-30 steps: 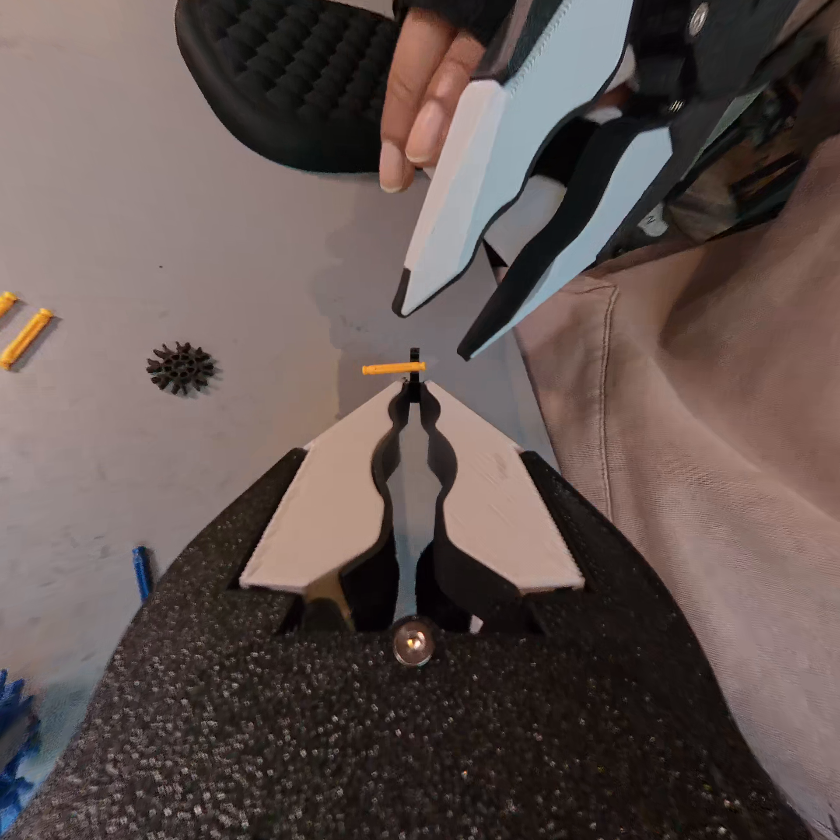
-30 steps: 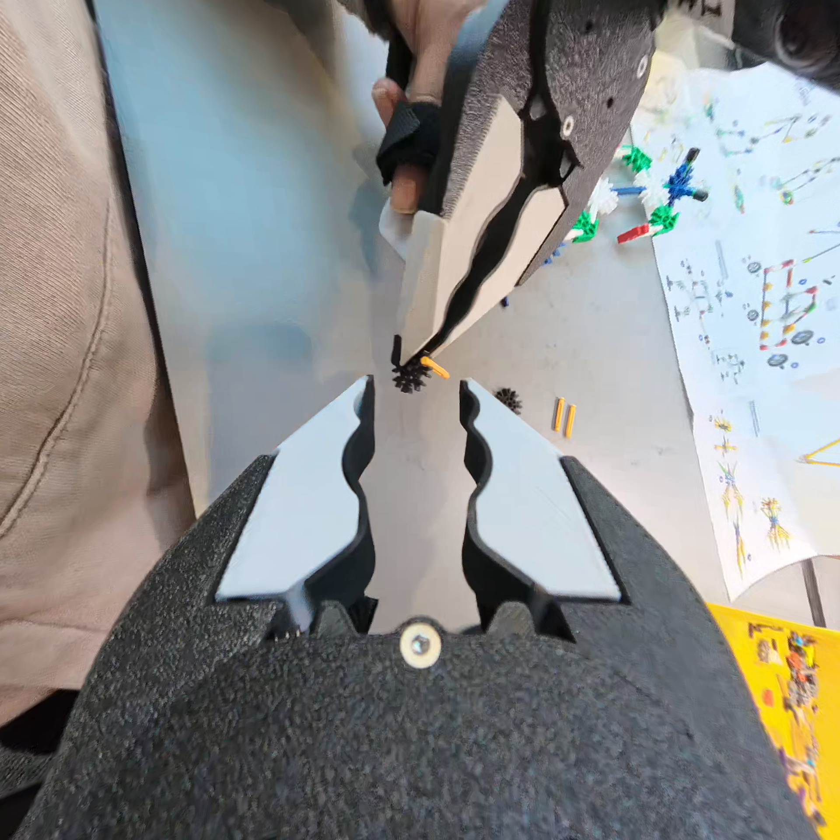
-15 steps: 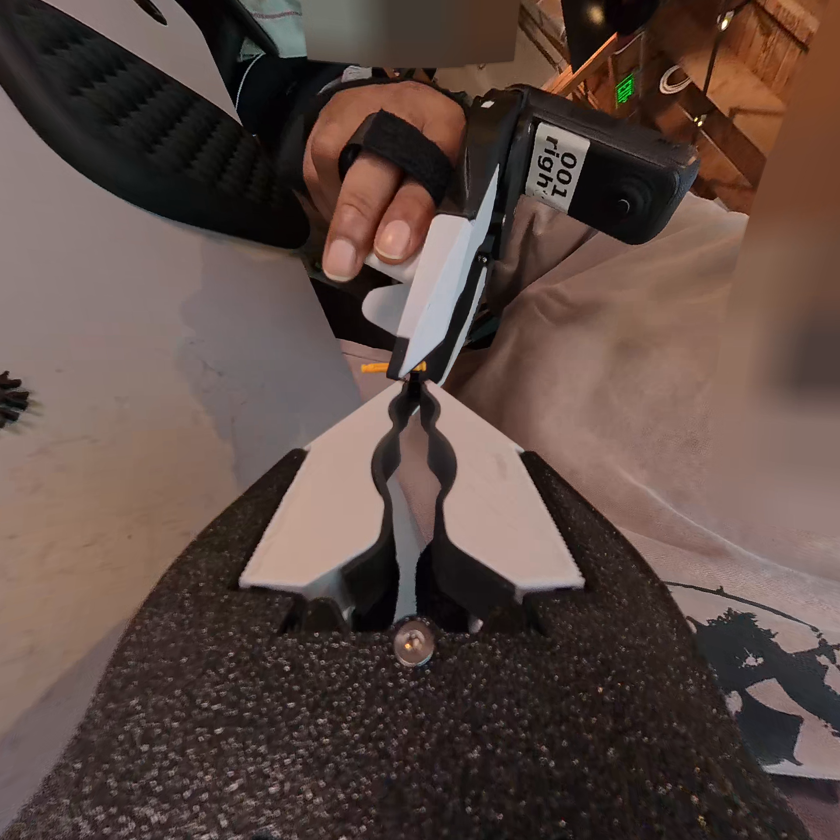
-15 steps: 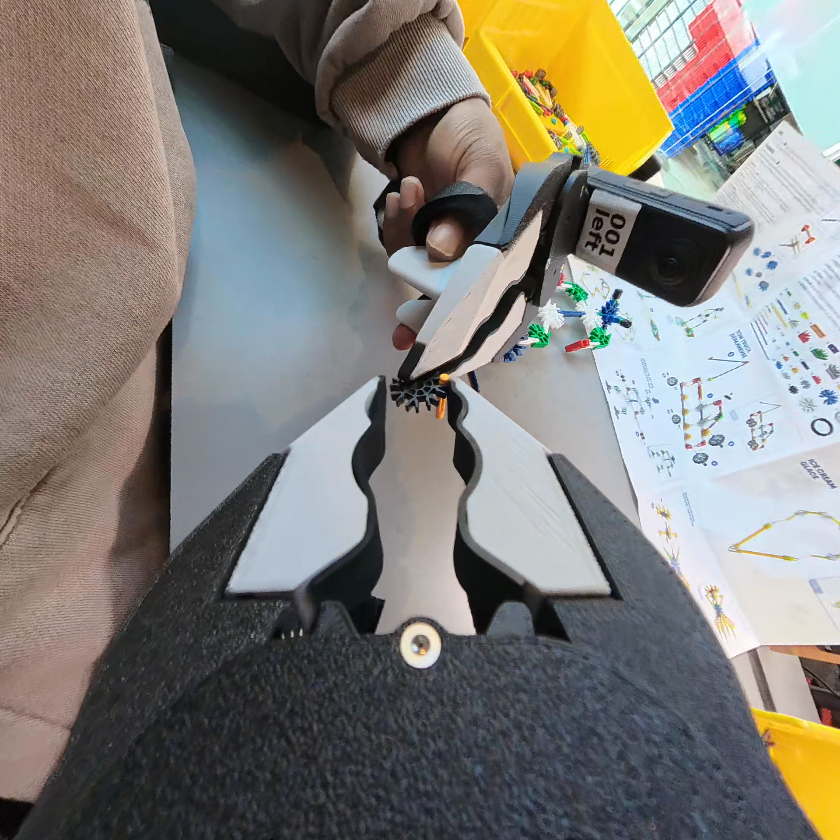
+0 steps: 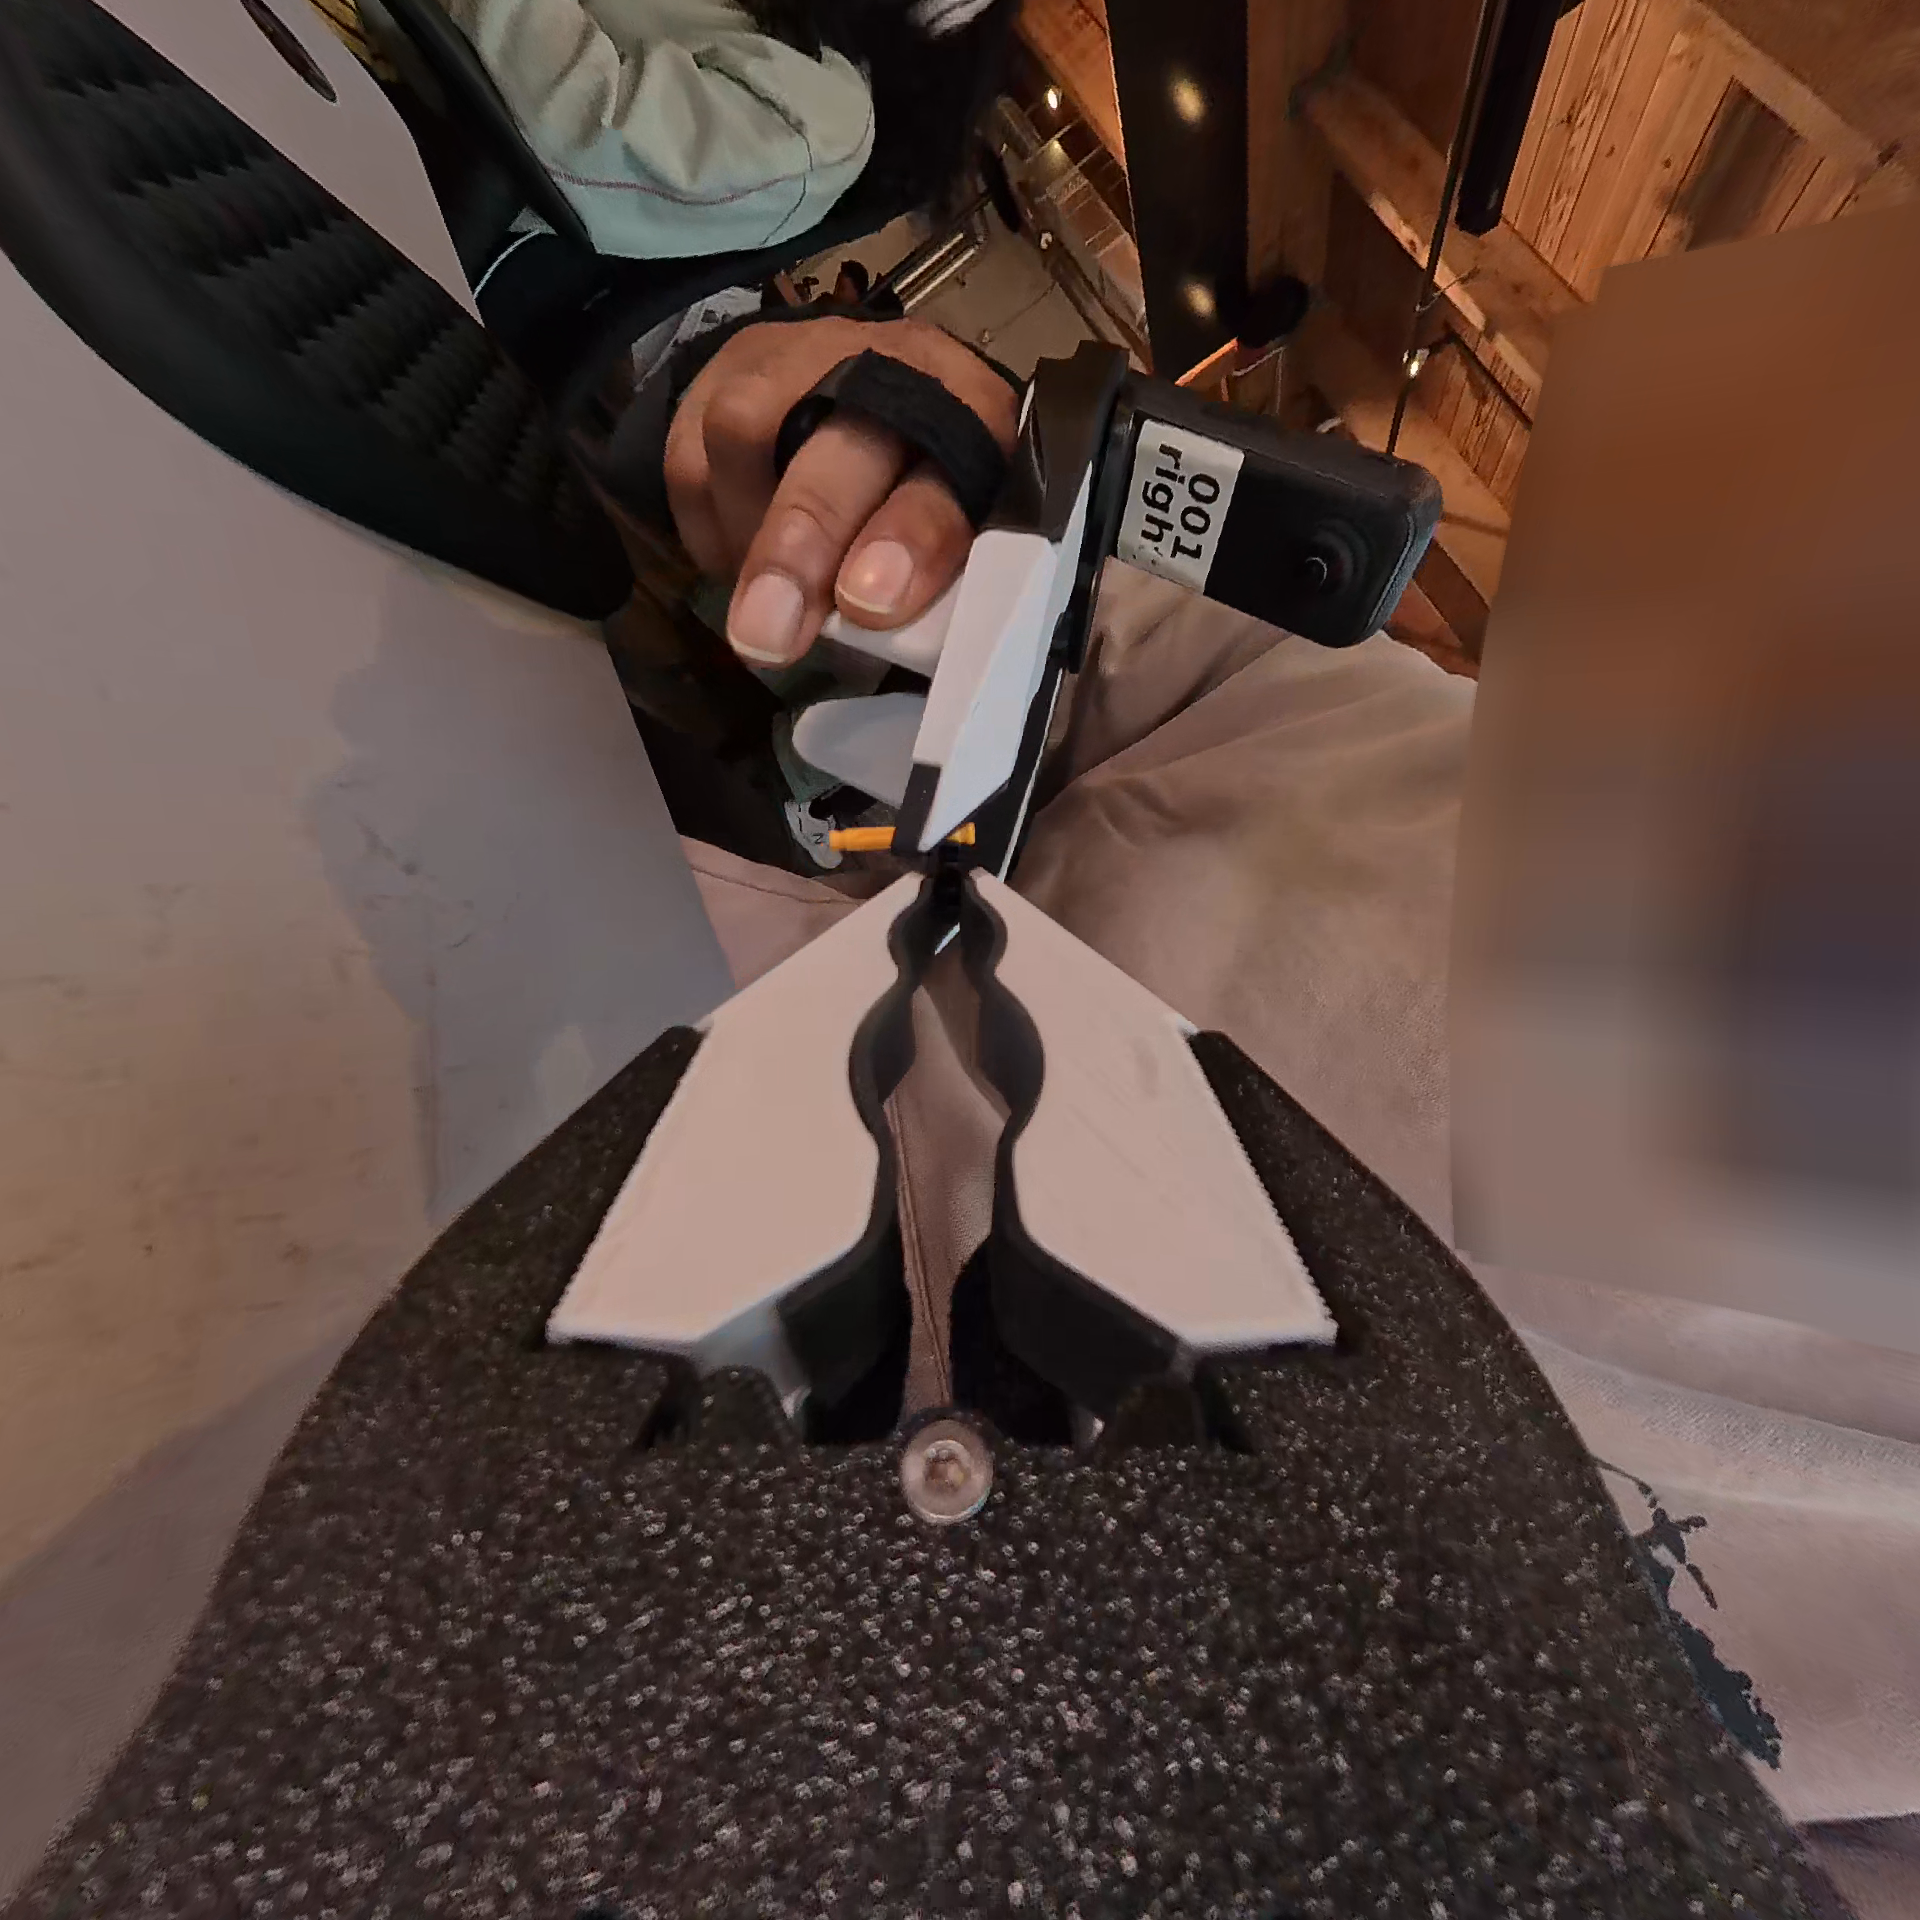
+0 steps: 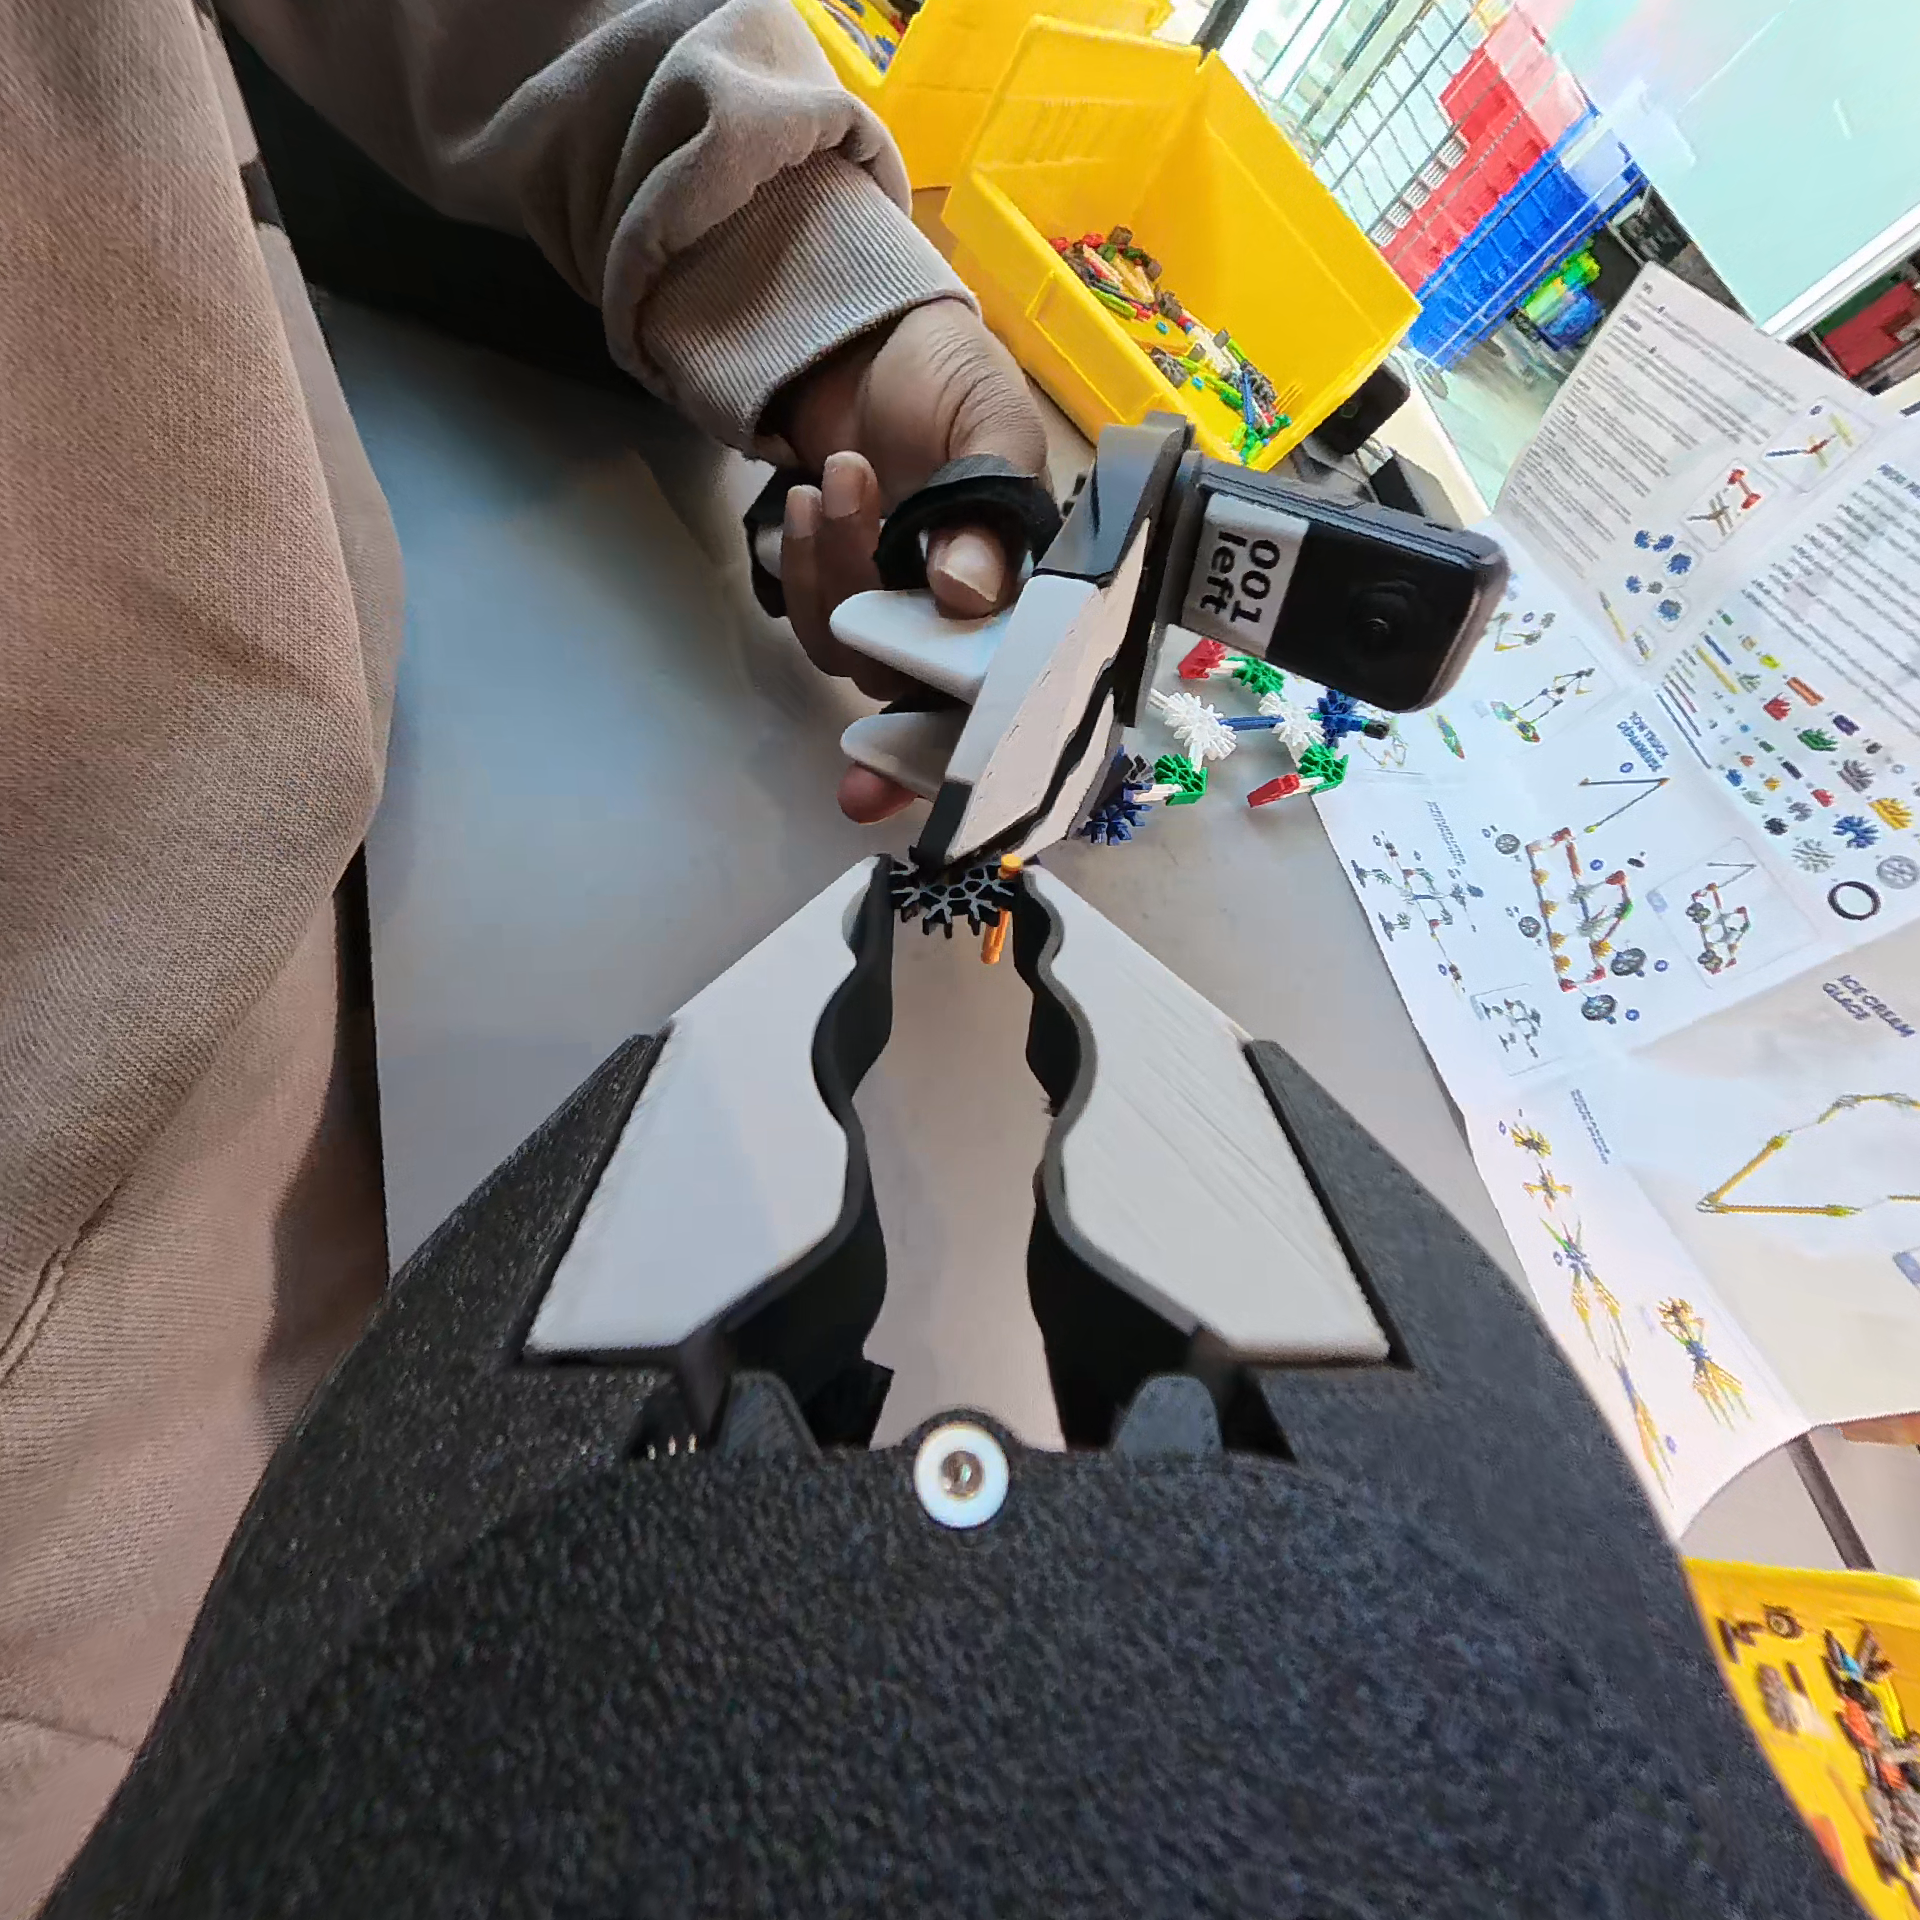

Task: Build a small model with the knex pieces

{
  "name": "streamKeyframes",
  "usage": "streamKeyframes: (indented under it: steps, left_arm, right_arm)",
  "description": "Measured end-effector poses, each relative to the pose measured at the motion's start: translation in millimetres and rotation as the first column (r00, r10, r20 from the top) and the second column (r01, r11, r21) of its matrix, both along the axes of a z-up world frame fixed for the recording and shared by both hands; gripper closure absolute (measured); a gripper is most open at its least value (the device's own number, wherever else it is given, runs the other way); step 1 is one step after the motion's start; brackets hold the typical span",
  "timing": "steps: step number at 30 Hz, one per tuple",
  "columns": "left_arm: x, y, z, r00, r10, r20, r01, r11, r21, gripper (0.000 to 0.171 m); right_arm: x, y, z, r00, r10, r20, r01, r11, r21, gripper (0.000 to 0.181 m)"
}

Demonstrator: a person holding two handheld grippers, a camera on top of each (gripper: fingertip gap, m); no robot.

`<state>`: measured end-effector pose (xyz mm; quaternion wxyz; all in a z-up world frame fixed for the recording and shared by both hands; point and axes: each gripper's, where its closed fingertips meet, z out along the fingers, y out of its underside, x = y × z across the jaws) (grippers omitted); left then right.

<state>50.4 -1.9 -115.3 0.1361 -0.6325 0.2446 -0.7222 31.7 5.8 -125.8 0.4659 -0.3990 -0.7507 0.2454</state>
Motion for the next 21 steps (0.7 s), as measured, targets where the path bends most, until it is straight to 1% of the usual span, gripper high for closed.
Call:
streamKeyframes:
  steps: [3, 6, 10, 13, 17, 21]
  left_arm:
    - [0, 6, 5, 0.998, 0.047, 0.031, -0.046, 0.998, -0.037, 0.171]
    - [0, 17, 9, 0.99, 0.128, 0.057, -0.124, 0.99, -0.071, 0.171]
    - [-2, 24, 10, 0.977, 0.207, 0.052, -0.206, 0.978, -0.025, 0.17]
    - [-4, 28, 12, 0.968, 0.244, 0.064, -0.242, 0.97, -0.029, 0.17]
    - [-7, 31, 10, 0.964, 0.264, 0.041, -0.264, 0.964, -0.001, 0.171]
    - [-8, 31, 11, 0.966, 0.256, 0.037, -0.257, 0.966, 0.008, 0.171]
  right_arm:
    - [0, 6, 5, 0.998, -0.04, -0.042, 0.039, 0.999, -0.006, 0.161]
    - [0, 17, 9, 0.99, -0.106, -0.088, 0.103, 0.994, -0.032, 0.161]
    - [-3, 24, 10, 0.98, -0.149, -0.136, 0.139, 0.987, -0.077, 0.161]
    - [-6, 27, 12, 0.975, -0.164, -0.151, 0.154, 0.985, -0.075, 0.161]
    - [-9, 30, 10, 0.972, -0.181, -0.148, 0.17, 0.982, -0.085, 0.16]
    - [-11, 29, 10, 0.975, -0.169, -0.146, 0.162, 0.985, -0.063, 0.159]
